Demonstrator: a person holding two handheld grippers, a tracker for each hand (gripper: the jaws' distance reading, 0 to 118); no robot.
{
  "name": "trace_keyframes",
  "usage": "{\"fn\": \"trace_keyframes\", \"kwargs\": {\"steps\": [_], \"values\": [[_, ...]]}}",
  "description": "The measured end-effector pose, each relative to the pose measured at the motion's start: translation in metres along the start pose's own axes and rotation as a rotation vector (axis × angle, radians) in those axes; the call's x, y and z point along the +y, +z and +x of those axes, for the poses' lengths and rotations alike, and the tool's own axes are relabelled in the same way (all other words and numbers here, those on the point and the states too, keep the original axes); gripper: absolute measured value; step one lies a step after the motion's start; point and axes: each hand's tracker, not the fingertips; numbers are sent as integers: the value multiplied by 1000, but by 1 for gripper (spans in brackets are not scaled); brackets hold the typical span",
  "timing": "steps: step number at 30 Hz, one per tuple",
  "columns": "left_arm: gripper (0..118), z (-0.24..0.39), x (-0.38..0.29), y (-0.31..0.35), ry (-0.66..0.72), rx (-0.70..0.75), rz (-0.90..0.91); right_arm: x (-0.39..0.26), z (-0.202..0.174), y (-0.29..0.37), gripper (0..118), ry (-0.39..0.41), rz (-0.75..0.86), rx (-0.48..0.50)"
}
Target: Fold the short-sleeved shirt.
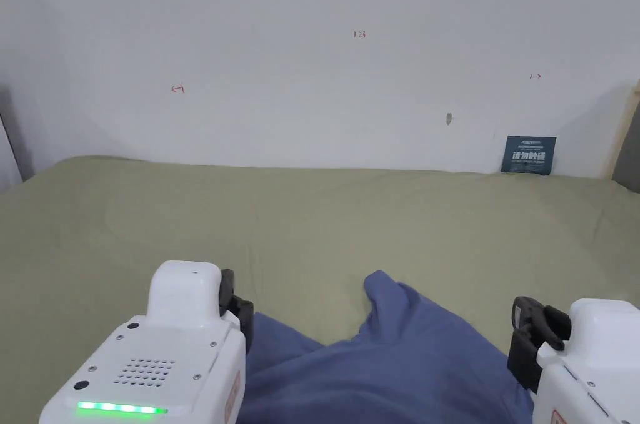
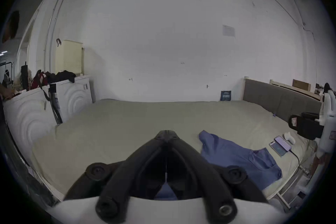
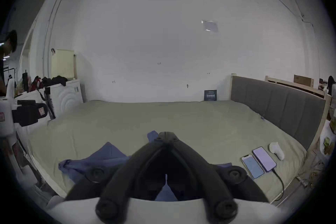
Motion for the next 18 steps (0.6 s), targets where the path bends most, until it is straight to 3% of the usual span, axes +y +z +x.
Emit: {"fn": "trace_keyframes", "kwargs": {"steps": [4,9,13,18], "values": [[0,-1,0,8,-15,3,-14,-3,-15,5,2,79,14,-20],[0,-38,-2,7,-7,5,-98,-7,-23,3,2,47,-1,18],[0,-97,-21,-2,-4,112,-219,-18,-30,-5,2,37,-20,37],[0,-165,-61,-21,57,138,-418,-34,-40,-22,2,20,-86,73]]}}
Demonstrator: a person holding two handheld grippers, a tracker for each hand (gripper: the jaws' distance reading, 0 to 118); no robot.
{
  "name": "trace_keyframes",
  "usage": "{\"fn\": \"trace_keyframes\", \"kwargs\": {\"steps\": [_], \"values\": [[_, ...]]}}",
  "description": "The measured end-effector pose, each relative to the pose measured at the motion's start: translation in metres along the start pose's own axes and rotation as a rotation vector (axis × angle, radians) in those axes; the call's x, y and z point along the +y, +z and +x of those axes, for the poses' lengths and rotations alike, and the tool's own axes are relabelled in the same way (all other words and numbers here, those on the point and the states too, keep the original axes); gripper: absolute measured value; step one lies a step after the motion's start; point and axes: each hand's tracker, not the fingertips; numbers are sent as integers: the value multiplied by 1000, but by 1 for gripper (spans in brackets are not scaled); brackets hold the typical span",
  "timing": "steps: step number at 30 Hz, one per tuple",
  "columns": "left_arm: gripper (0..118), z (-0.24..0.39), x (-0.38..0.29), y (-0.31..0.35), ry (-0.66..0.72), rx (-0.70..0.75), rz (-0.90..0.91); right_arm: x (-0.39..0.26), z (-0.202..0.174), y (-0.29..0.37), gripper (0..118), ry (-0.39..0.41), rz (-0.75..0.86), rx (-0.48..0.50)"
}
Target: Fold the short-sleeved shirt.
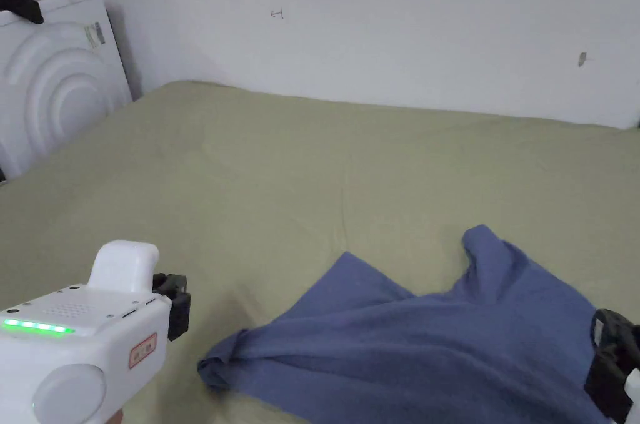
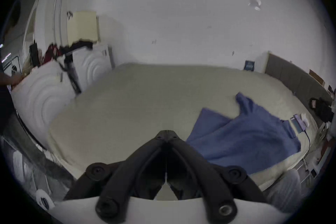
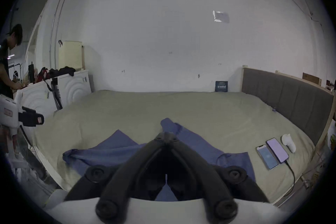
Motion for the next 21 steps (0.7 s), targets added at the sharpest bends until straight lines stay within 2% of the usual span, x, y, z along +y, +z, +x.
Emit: {"fn": "trace_keyframes", "kwargs": {"steps": [6,7,9,10,17,21], "values": [[0,-41,-28,-64,120,-99,-232,-18,-9,-23,2,8,-79,14],[7,-40,-31,-71,115,-116,-244,-21,-11,-27,2,18,-98,15],[87,-33,-34,-81,96,-129,-273,-25,-11,-31,2,22,-117,13],[113,-28,-37,-88,74,-146,-307,-27,-11,-34,2,20,-129,14],[110,6,-44,-127,1,-127,-328,-37,-8,-42,2,2,-187,16],[79,11,-45,-149,25,-139,-352,-42,-6,-42,2,13,-207,17]]}}
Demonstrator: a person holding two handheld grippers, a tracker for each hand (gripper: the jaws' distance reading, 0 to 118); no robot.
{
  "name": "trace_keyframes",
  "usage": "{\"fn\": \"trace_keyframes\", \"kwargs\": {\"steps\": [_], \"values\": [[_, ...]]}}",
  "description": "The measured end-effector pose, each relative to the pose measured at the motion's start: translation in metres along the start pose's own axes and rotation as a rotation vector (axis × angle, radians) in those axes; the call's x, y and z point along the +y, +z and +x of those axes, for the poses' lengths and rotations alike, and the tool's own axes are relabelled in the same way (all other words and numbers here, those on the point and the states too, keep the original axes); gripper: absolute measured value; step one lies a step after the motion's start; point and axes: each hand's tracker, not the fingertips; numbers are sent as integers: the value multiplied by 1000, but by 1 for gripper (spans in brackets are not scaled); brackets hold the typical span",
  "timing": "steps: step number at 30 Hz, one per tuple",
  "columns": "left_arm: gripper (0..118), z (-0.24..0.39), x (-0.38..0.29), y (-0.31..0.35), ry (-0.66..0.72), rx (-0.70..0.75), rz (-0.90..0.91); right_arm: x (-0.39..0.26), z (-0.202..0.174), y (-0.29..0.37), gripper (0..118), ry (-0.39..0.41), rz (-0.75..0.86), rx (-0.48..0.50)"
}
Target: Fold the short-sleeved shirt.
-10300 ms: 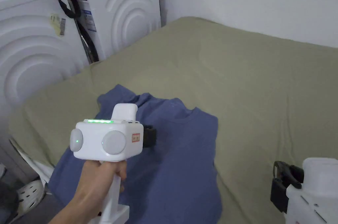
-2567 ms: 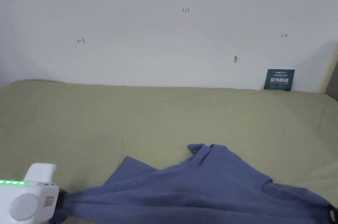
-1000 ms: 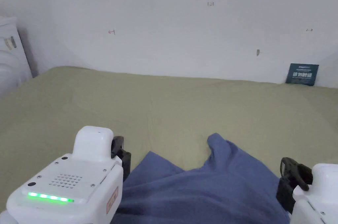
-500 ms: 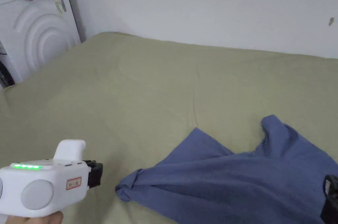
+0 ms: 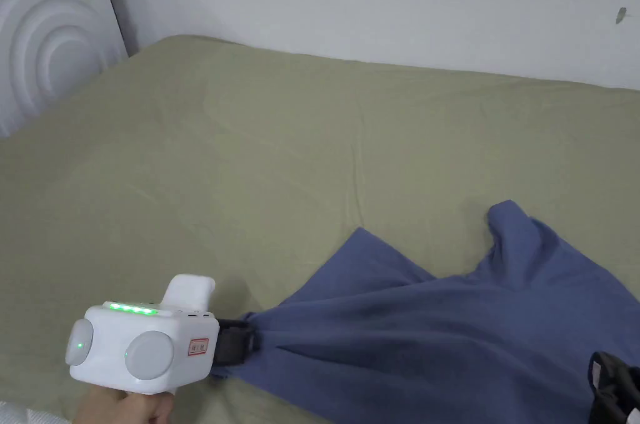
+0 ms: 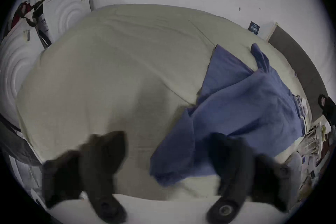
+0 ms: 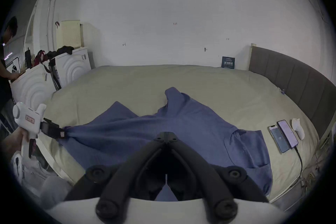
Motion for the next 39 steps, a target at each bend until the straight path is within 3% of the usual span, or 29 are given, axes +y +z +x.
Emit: {"fn": "trace_keyframes", "kwargs": {"steps": [2,10,16,22,23,25,26,27,30,34,36,37,38,39], "values": [[2,-3,2,-3,34,-31,-1,-3,3,-2,2,-4,-9,-1],[2,-3,2,-7,15,-11,-23,-9,36,-24,2,-31,-89,-25],[3,0,1,-10,-20,5,-27,18,88,-85,2,-40,-159,-31],[3,-2,1,-10,-14,-2,-37,67,129,-200,3,118,-261,-52],[3,-4,1,-11,-14,-2,-38,72,134,-219,11,129,-293,-44],[3,-4,2,-11,-15,-3,-41,81,142,-257,88,155,-353,-36],[3,-4,2,-11,-17,-2,-42,84,145,-275,112,162,-390,-32],[3,-3,1,-10,-20,-1,-43,85,147,-293,116,169,-444,-21],[3,-2,2,-10,-27,4,-46,87,150,-328,115,180,-517,0],[3,0,2,-11,-32,11,-52,66,142,-358,112,347,-718,-45],[3,0,2,-12,-34,12,-56,73,146,-354,112,258,-680,-44],[3,0,2,-12,-34,12,-57,74,146,-350,106,234,-683,-36],[3,0,2,-12,-36,13,-57,75,146,-343,90,208,-667,28],[3,-1,1,-14,-38,14,-57,79,144,-331,67,203,-653,29]]}}
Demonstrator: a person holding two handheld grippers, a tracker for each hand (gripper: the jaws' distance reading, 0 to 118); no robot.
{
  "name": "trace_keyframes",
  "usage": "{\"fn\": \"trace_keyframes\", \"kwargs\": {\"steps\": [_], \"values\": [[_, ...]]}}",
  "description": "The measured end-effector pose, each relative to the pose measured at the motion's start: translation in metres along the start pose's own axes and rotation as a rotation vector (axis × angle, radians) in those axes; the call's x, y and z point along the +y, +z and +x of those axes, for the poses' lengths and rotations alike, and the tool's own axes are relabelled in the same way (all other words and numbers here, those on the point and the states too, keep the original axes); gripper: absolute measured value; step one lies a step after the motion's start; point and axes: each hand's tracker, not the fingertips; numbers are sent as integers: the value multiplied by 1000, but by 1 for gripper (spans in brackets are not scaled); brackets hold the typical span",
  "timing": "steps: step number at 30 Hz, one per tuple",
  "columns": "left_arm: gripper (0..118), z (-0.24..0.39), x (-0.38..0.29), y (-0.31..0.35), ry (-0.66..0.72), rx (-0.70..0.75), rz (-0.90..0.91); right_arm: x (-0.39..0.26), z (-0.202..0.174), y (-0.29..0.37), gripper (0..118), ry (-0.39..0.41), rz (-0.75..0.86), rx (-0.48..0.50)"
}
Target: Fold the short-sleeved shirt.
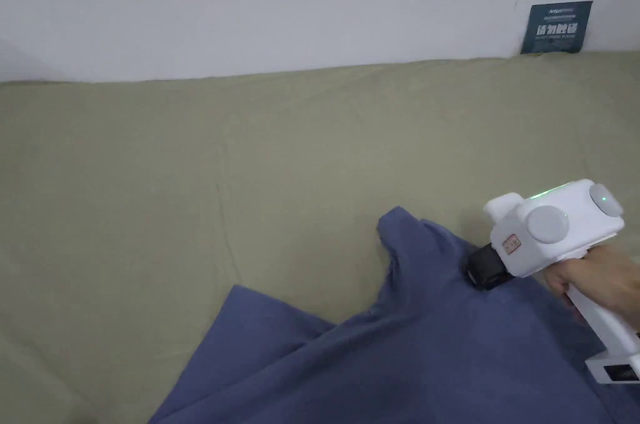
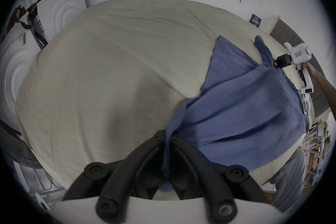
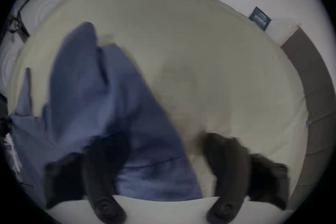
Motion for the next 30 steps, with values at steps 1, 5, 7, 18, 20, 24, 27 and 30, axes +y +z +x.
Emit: {"fn": "trace_keyframes", "kwargs": {"steps": [1,5,7,18,20,24,27,30], "values": [[3,0,0,0,2,1,1,-3,-2,9,31,2,21,-26],[3,1,2,6,17,-3,-1,-5,5,40,2,-33,95,18],[2,0,5,18,31,2,27,-8,9,75,2,-11,168,-4],[2,30,99,146,2,-36,335,-55,19,329,2,-14,562,-93],[2,40,125,172,-19,-30,391,-61,25,374,2,-37,634,-116],[2,66,176,229,-79,-11,490,-64,45,447,2,-66,740,-157],[2,80,211,265,-91,-26,534,-64,50,491,2,-92,813,-207],[2,95,240,296,-92,-12,584,-57,57,517,2,-128,867,-247]]}}
